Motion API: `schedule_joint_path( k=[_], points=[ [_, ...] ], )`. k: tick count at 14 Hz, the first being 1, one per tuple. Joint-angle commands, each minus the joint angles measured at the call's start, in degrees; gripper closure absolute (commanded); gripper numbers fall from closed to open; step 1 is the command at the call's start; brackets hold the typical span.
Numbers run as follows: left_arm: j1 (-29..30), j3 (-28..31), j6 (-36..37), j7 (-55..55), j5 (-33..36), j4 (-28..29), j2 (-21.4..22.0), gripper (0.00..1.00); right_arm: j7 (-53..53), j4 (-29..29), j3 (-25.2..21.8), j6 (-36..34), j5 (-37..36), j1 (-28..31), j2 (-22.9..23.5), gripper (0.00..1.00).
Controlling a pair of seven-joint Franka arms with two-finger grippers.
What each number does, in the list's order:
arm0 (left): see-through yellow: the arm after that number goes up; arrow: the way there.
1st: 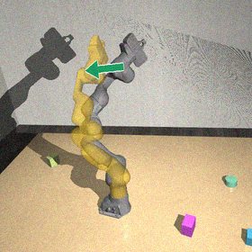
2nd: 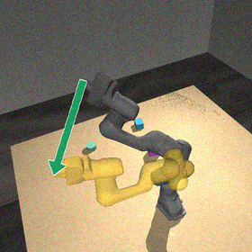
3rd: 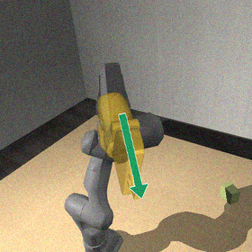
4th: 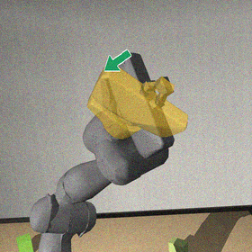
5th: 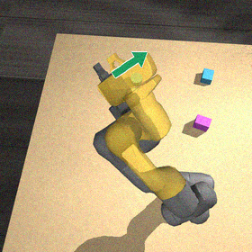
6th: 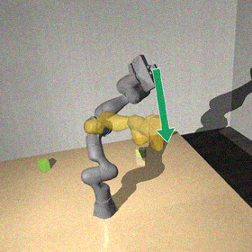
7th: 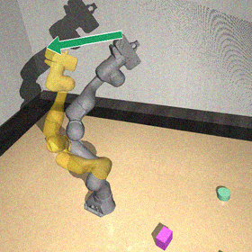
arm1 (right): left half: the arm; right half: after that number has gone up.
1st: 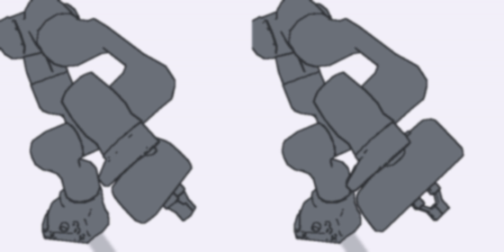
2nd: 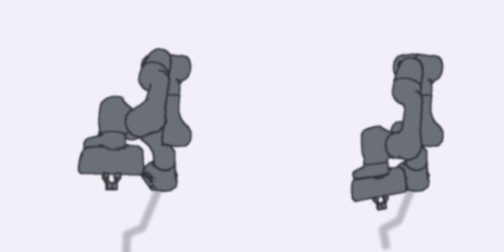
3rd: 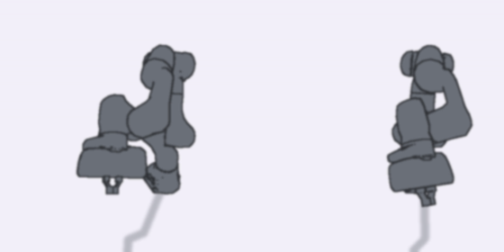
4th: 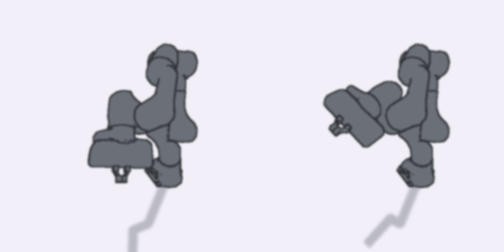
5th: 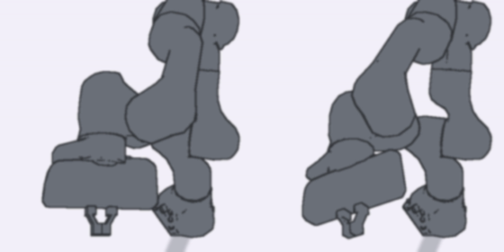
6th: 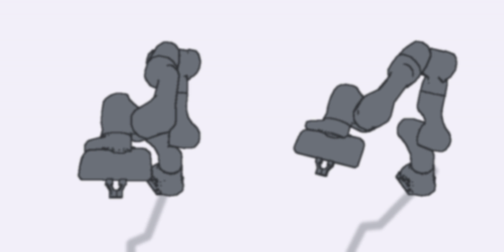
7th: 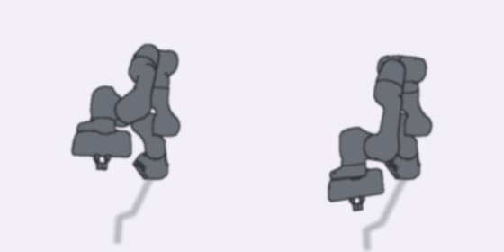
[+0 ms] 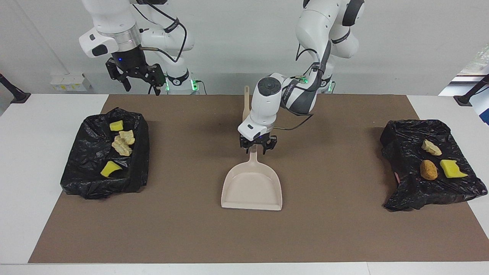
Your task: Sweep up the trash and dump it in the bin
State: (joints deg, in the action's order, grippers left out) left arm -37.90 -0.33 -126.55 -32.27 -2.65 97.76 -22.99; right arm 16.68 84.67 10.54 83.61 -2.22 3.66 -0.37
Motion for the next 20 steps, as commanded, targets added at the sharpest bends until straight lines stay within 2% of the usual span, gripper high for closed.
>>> schedule_joint_path(
  k=[1,5,13,20],
  points=[
    [3.1,0.2,0.3,0.5,-1.0,0.2,2.9,0.0,-1.8,1.2,0.5,0.7,1.2,1.1,-0.9,0.0],
    [9.1,0.7,4.9,1.8,-0.4,-2.4,4.1,0.0,-1.8,1.2,0.5,0.7,1.2,1.2,-0.9,0.0],
    [23.6,0.8,8.6,21.4,-1.0,-3.1,7.2,0.0,-1.8,1.2,0.5,0.7,1.2,1.2,-0.9,0.0],
    [33.4,1.0,19.5,40.2,-1.0,-2.5,14.3,0.0,-1.8,1.2,0.5,0.7,1.2,1.3,-0.9,0.0]
  ],
)
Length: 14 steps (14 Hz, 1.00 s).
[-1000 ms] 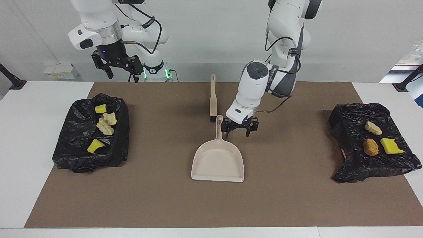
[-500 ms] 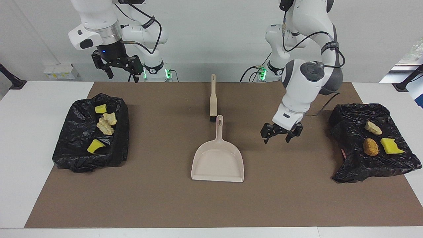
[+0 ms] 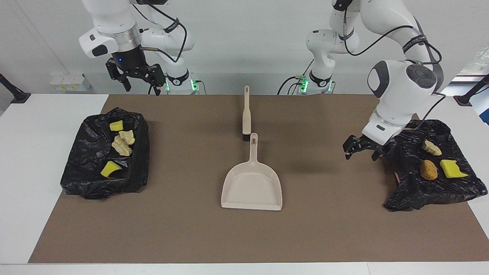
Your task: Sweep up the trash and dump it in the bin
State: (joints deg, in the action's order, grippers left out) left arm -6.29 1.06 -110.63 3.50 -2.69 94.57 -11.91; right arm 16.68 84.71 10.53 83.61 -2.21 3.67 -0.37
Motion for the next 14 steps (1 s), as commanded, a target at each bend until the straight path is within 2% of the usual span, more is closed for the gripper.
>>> schedule_joint_path(
  k=[1,3,6,10,12,14],
  points=[
    [2.7,-0.4,5.3,6.2,-0.9,0.7,4.6,0.0,-1.8,1.2,0.5,0.7,1.2,1.3,-0.9,0.0],
    [4.6,-0.4,8.0,8.1,-0.6,0.6,7.1,0.0,-1.8,1.2,0.5,0.8,1.2,1.3,-0.9,0.0],
    [4.8,-0.4,12.5,7.7,0.6,-1.6,7.9,0.0,-1.8,1.2,0.5,0.8,1.2,1.3,-0.9,0.0],
    [4.9,0.5,16.3,7.4,1.3,0.3,12.8,0.0,-1.8,1.2,0.5,0.8,1.2,1.3,-0.9,0.0],
    [4.9,0.6,16.9,7.6,1.3,0.8,13.6,0.0,-1.8,1.2,0.5,0.8,1.2,1.3,-0.9,0.0],
    [4.8,1.4,18.2,7.6,1.4,-1.0,13.6,0.0,-1.9,1.2,0.5,0.8,1.2,1.3,-0.9,0.0]
  ],
)
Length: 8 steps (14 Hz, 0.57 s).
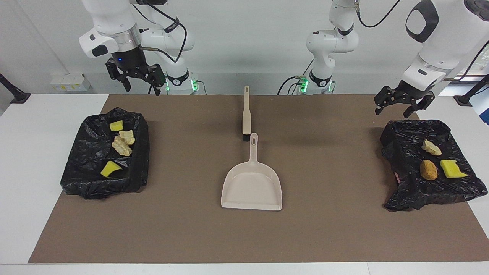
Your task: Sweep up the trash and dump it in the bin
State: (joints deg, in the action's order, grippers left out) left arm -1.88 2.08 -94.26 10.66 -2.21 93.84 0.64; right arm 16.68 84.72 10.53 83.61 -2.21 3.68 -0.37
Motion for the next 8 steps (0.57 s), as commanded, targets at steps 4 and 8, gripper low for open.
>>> schedule_joint_path(
  k=[4,8],
  points=[
    [0.2,0.3,5.2,0.5,0.8,-1.0,1.4,0.0,-2.0,1.2,0.5,0.7,1.2,1.2,-0.9,0.0],
    [0.0,0.3,10.3,0.7,0.4,-4.5,0.0,0.0,-2.0,1.2,0.5,0.7,1.2,1.2,-0.9,0.0]
  ],
)
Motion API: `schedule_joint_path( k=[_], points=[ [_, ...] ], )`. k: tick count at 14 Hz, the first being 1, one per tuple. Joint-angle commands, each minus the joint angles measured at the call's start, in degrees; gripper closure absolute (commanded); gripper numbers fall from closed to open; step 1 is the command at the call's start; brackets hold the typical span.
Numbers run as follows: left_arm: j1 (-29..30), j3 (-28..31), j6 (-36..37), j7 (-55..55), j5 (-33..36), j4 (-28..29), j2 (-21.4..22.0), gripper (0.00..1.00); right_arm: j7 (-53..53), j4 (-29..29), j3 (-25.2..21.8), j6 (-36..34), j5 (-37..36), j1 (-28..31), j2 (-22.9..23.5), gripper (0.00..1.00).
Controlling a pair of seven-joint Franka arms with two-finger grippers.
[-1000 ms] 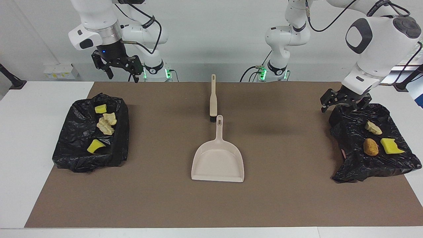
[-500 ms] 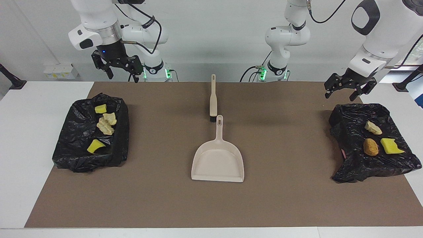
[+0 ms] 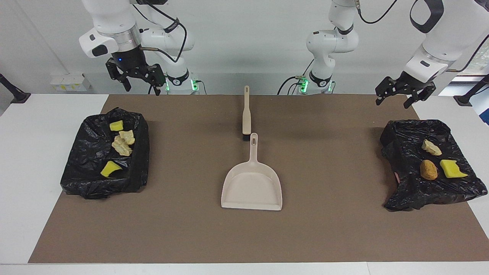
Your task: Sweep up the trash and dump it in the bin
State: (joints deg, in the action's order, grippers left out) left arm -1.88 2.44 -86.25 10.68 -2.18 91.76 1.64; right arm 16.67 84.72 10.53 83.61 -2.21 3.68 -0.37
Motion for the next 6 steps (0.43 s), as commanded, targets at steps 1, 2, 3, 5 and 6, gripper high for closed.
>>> schedule_joint_path(
  k=[1,2,3,5,6],
  points=[
    [0.0,-0.1,2.4,0.6,0.1,-2.4,-1.1,0.0,-2.0,1.2,0.5,0.8,1.2,1.2,-0.9,0.0],
    [0.2,-0.1,2.7,0.5,0.1,-2.5,-1.0,0.0,-2.0,1.2,0.5,0.7,1.2,1.2,-0.9,0.0],
    [0.2,-0.1,2.8,0.5,0.1,-2.5,-1.1,0.0,-2.0,1.2,0.5,0.7,1.2,1.2,-0.9,0.0],
    [0.2,-0.1,2.8,0.5,0.1,-2.5,-1.0,0.0,-2.0,1.2,0.5,0.7,1.2,1.2,-0.9,0.0],
    [0.2,-0.1,2.7,0.5,0.2,-2.4,-1.0,0.0,-2.0,1.2,0.5,0.7,1.2,1.2,-0.9,0.0]
  ],
)
